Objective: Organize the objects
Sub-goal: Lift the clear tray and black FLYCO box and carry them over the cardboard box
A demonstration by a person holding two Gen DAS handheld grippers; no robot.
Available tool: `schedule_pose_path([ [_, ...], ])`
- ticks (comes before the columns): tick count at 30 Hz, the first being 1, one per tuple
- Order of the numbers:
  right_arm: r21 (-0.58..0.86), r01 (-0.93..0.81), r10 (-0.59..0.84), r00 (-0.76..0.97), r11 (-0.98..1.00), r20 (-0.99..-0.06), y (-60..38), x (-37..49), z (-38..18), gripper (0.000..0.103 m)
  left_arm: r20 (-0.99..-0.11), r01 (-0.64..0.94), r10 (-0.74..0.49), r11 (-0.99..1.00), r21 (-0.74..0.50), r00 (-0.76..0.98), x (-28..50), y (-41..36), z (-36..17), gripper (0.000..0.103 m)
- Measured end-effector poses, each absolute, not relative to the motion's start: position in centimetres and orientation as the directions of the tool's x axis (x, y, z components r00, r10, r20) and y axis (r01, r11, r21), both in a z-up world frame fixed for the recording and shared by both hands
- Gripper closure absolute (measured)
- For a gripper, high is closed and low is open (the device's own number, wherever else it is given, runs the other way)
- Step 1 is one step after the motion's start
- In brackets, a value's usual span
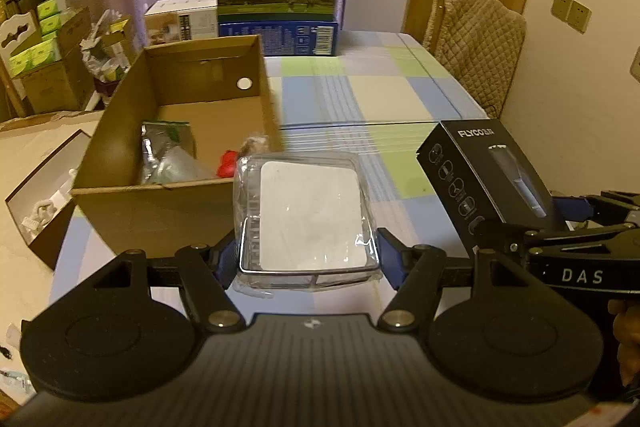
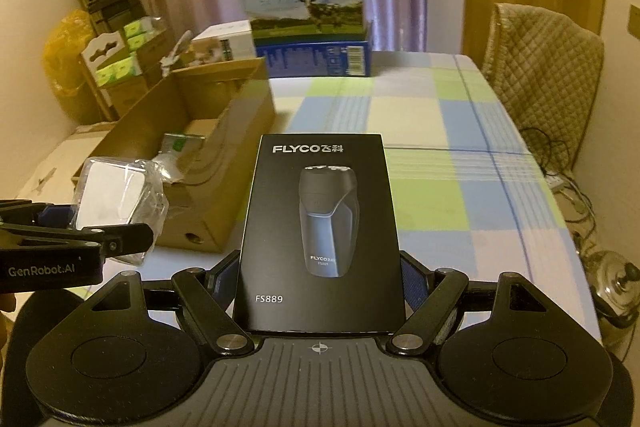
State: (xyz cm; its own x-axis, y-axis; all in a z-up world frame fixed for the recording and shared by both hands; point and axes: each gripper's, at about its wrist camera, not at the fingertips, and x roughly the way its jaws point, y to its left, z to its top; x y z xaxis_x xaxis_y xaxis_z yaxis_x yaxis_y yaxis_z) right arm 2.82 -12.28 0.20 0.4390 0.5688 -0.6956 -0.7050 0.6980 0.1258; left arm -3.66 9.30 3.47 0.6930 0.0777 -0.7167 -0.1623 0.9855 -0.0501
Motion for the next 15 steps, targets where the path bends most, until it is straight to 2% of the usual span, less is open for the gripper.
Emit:
schedule_pose_path([
  [15,0.127,-0.785,0.622,0.369,0.607,-0.691,-6.4,1.1,0.1,0.027,-0.719,-0.247,0.144,0.968,-0.039,0.68,-5.4,14.1,3.9,0.039],
])
